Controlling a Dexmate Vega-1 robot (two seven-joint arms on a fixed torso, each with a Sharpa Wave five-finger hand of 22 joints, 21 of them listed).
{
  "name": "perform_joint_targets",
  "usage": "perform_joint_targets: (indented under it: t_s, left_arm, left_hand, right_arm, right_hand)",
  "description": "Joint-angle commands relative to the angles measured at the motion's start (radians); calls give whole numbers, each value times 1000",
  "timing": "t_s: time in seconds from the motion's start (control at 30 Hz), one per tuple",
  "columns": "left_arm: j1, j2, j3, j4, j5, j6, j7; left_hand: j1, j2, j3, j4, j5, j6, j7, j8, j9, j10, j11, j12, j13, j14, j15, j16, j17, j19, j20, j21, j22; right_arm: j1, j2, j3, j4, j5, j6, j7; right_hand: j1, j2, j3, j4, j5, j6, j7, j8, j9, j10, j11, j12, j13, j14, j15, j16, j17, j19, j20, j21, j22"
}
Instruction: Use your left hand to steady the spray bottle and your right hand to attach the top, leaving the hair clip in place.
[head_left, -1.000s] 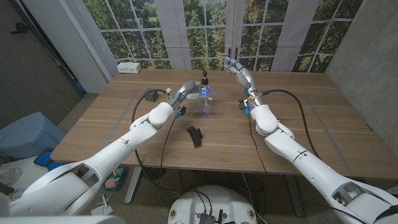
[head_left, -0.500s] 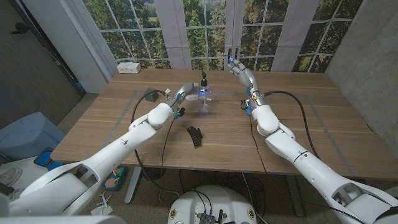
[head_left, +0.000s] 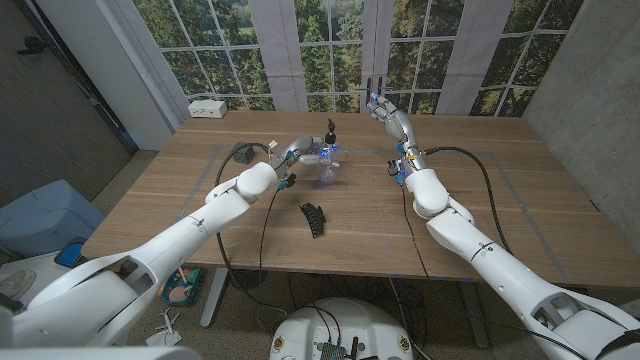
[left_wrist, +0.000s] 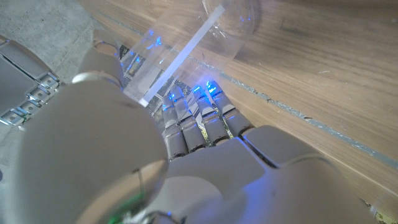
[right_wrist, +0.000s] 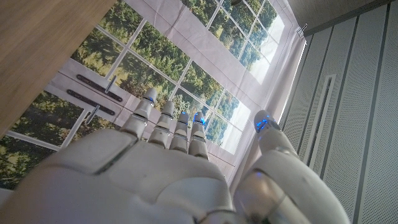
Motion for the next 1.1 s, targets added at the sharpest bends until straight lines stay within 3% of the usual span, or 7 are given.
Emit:
perform_joint_targets:
  t_s: [0.03, 0.33, 0.43, 0.6, 0.87, 1.1]
  left_arm:
    - [-35, 18, 24, 2, -11, 58, -80]
    - [-48, 24, 30, 18, -30, 52, -121]
    - [-52, 30, 31, 13, -36, 54, -139]
    - [-54, 34, 27, 11, -47, 44, -154]
    - [-61, 47, 11, 16, -92, -4, -210]
    - [-34, 56, -28, 9, -150, -70, -220]
  left_hand:
    - [-83, 42, -8, -1, 2, -56, 1, -3, -3, -70, -3, -3, -1, -46, -139, -1, -1, -23, 5, -18, 3]
    - [-120, 26, -26, 1, 3, -131, -10, -1, -6, -154, 21, -3, -4, -106, -118, -1, -1, -48, 17, -44, 3]
    - [-135, 24, -31, 0, 8, -177, -10, 1, -8, -195, 63, 2, -5, -149, -85, 1, -1, -77, 35, -66, 3]
    - [-187, 17, -48, 9, 12, -319, -10, -5, -9, -332, 122, -3, -4, -233, -24, 0, 1, -132, 71, -111, 5]
    - [-291, 10, -82, 38, 16, -488, -40, -7, -10, -490, 151, 0, -3, -347, 41, 0, 5, -221, 113, -168, 9]
    - [-357, 6, -104, 54, 23, -633, -65, -10, -12, -619, 184, -3, -3, -443, 70, -1, 6, -278, 132, -200, 12]
  right_arm:
    - [11, 6, -4, 18, -11, 6, -10]
    - [18, 8, -5, 24, -15, 9, -13]
    - [20, 6, -4, 24, -14, 3, -12]
    - [20, 8, -2, 29, -5, -2, -12]
    - [21, 10, 0, 44, 14, -17, -11]
    - [25, 15, -1, 60, 23, -27, -16]
  right_hand:
    - [-2, 6, -5, -1, -3, 11, 0, -2, 2, 4, 4, 5, -1, 4, 0, 1, 0, 2, 1, -3, 1]
    - [-2, 10, -7, -4, -8, 12, 0, -4, 1, 4, 3, 5, -5, 5, 0, 2, -1, 4, 0, -4, 1]
    - [-2, 11, -8, -5, -9, 12, 0, -4, 1, 4, 4, 5, -7, 4, 0, 2, -1, 3, 1, -5, 1]
    - [-3, 13, -10, -5, -11, 11, 0, -6, 1, 3, 3, 4, -9, 3, 1, 2, -2, 2, 3, -6, 1]
    - [-13, 10, -20, -4, -20, 11, 2, -8, 1, 2, 5, 4, -13, 2, 6, 1, -3, -1, 5, -9, 1]
    - [-28, 4, -32, 0, -30, 11, 2, -10, 1, 1, 6, 5, -17, -1, 6, 1, -3, -5, 8, -12, 1]
